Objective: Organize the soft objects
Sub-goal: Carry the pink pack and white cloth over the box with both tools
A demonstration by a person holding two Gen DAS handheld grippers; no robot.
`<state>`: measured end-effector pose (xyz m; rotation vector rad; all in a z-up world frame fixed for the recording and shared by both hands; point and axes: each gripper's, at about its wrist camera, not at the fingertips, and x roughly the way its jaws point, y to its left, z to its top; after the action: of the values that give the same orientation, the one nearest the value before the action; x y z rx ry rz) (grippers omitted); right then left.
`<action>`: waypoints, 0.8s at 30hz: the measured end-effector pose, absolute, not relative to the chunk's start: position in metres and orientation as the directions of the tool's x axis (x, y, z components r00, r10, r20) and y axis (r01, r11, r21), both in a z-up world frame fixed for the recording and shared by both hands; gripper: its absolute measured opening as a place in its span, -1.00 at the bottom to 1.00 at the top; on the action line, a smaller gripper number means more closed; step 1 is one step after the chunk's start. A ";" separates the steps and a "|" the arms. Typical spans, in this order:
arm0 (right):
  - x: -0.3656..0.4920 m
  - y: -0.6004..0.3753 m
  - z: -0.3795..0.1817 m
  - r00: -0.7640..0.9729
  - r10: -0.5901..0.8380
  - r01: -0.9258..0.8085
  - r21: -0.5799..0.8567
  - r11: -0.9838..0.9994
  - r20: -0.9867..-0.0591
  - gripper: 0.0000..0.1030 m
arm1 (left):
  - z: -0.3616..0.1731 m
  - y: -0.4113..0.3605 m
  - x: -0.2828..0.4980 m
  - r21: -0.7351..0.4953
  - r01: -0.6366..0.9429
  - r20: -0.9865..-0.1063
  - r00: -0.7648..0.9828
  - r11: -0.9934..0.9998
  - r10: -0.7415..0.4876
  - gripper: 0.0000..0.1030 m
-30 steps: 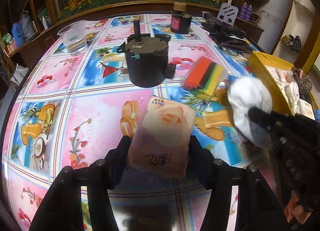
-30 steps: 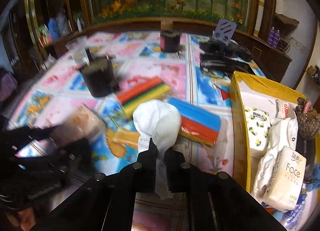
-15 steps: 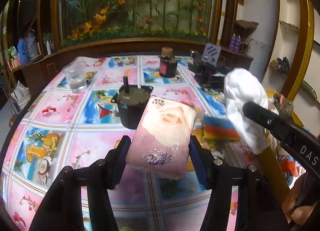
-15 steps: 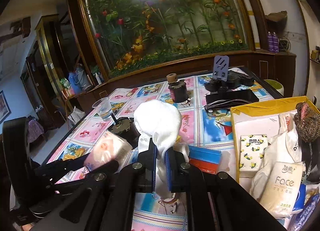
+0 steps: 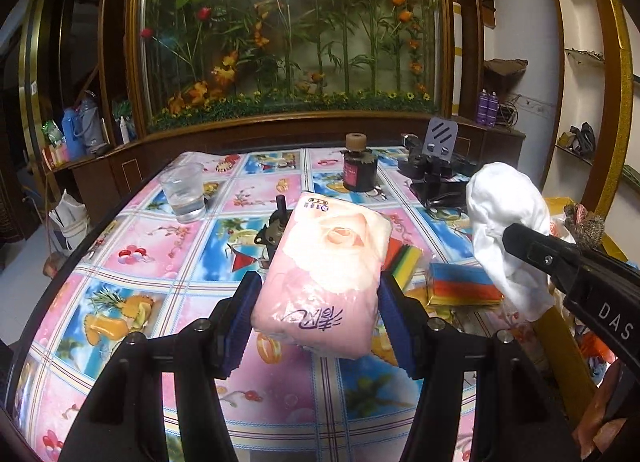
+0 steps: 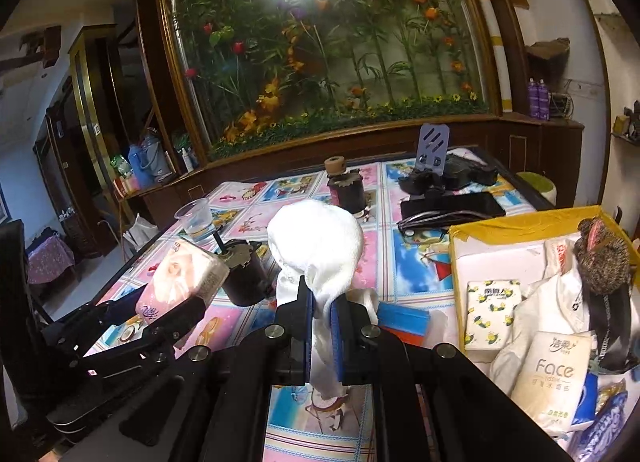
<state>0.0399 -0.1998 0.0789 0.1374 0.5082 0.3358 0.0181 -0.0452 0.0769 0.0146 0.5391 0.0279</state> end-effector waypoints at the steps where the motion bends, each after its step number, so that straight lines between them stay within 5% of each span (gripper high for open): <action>1: 0.038 -0.200 0.080 0.827 0.342 -0.277 0.206 0.938 -0.445 -0.83 | 0.078 -0.045 0.016 0.022 -0.029 -0.503 0.864 0.999 0.036 0.13; 24: 0.012 -0.243 0.101 0.910 0.215 -0.135 0.236 0.962 -0.355 -0.82 | 0.088 -0.105 0.010 0.017 0.047 -0.434 0.900 0.999 -0.035 0.13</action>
<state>0.0115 -0.2426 0.1011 0.2090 0.3880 0.1821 0.0097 -0.1050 0.0884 0.0271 0.4489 -0.0428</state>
